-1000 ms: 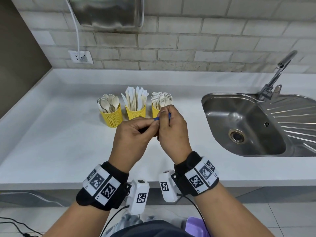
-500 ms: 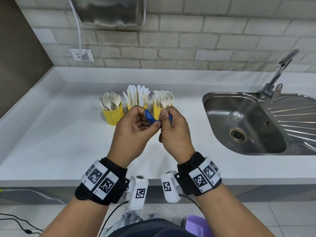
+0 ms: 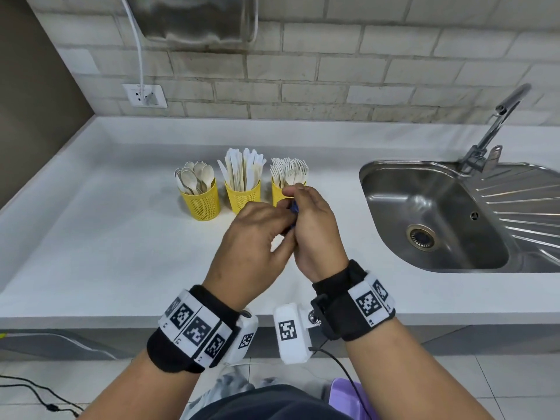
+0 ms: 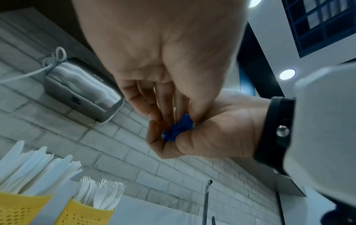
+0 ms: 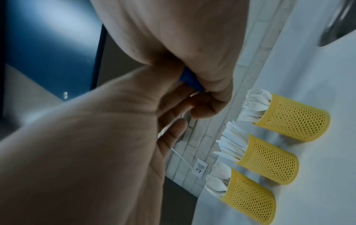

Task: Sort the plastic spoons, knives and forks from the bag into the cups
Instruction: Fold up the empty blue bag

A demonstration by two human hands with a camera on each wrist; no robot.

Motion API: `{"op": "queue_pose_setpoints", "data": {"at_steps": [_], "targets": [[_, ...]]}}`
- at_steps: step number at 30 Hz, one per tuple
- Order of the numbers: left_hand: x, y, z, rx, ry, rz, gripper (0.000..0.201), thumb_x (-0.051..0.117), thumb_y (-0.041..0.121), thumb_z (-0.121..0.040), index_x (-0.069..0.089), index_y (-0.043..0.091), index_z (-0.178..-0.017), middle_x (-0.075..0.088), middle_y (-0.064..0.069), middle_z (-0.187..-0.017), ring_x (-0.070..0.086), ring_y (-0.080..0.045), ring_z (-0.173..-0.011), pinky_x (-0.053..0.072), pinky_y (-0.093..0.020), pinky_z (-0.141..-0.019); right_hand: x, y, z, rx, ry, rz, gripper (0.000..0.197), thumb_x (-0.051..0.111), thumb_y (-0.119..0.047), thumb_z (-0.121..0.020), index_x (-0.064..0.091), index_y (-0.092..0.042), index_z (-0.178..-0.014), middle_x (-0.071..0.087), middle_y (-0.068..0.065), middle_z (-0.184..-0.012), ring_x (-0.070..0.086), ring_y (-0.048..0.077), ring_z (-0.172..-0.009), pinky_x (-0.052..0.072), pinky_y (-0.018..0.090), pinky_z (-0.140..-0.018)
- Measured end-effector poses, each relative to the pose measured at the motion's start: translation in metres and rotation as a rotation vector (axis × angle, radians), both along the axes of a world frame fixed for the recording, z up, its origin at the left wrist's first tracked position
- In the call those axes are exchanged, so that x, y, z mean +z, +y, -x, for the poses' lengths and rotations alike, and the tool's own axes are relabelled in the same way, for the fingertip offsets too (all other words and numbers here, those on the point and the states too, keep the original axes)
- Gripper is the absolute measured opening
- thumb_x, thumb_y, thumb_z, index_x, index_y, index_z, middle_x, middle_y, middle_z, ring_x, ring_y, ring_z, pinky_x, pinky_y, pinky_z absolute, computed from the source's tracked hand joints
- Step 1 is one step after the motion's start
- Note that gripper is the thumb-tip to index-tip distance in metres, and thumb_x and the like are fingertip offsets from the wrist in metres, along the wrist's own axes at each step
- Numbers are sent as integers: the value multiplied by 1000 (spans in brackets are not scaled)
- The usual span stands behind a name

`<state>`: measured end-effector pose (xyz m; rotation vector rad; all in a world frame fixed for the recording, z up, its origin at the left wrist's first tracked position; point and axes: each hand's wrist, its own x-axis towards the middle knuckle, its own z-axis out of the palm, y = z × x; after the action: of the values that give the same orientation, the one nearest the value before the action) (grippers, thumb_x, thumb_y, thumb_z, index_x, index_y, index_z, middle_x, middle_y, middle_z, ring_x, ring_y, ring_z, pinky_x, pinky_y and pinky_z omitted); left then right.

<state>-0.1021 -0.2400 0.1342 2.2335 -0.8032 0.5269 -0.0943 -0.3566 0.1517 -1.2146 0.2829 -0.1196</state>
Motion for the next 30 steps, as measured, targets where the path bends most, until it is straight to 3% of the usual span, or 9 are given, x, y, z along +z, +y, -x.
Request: {"op": "queue_pose_setpoints", "data": {"at_steps": [2,4,8,11,14,20,24,27,30], "targets": [[-7,2,-2,-22,4,-18,25,60,24,-97,77,18,-114,63,-1,-111,58,-23,-106,42,-27,-97,-2,-4,-1,16,11,-36,20,48,-16,-106,64,-8,-97,57,14,-89,60,24,-83,52,34,-80],[-9,5,-6,0,-3,2,22,63,26,-95,79,22,-110,56,-1,-110,53,-23,-101,41,-27,-93,-4,-2,1,71,10,-43,29,43,-19,-108,65,-8,-92,60,18,-93,63,28,-87,51,38,-82],[1,10,-12,56,104,131,18,80,15,-82,78,24,-98,53,4,-105,55,-16,-97,45,-23,-87,-11,8,6,104,0,21,41,39,-29,-112,64,-7,-88,58,5,-70,57,16,-64,47,28,-61],[6,13,-14,85,251,160,37,78,14,-76,67,24,-110,61,9,-100,59,-9,-87,47,-19,-72,-17,17,4,83,18,162,43,38,-35,-111,63,-5,-94,55,3,-63,53,17,-57,45,28,-52],[5,17,-20,98,246,52,20,73,17,-79,70,23,-98,68,8,-89,59,-6,-76,46,-19,-69,-25,24,4,45,52,220,28,38,-32,-111,54,-11,-104,56,6,-65,52,21,-52,40,29,-46],[-12,28,-27,93,138,-8,14,63,19,-82,75,14,-88,66,0,-79,61,-21,-75,52,-41,-66,-34,44,-5,-78,117,-24,21,37,-12,-108,57,-10,-111,65,11,-93,64,18,-75,51,33,-70],[-21,48,-26,-43,87,-164,30,54,24,-91,77,16,-109,66,-4,-98,55,-25,-89,47,-36,-80,-37,56,-10,-155,210,-318,26,38,-14,-109,60,-9,-95,64,12,-77,65,26,-74,50,34,-72],[-25,73,-24,-144,83,-292,30,61,28,-93,71,20,-121,52,-5,-113,46,-23,-98,43,-34,-87,-49,63,-14,-196,273,-200,41,41,-28,-110,54,-10,-76,53,3,-61,54,15,-50,46,29,-58],[-20,98,-24,-246,188,-314,36,55,42,-96,68,28,-126,50,6,-106,48,-13,-95,45,-31,-83,-65,64,-16,-205,320,21,49,46,-32,-105,46,-12,-60,45,3,-53,40,20,-45,34,27,-49]]}}
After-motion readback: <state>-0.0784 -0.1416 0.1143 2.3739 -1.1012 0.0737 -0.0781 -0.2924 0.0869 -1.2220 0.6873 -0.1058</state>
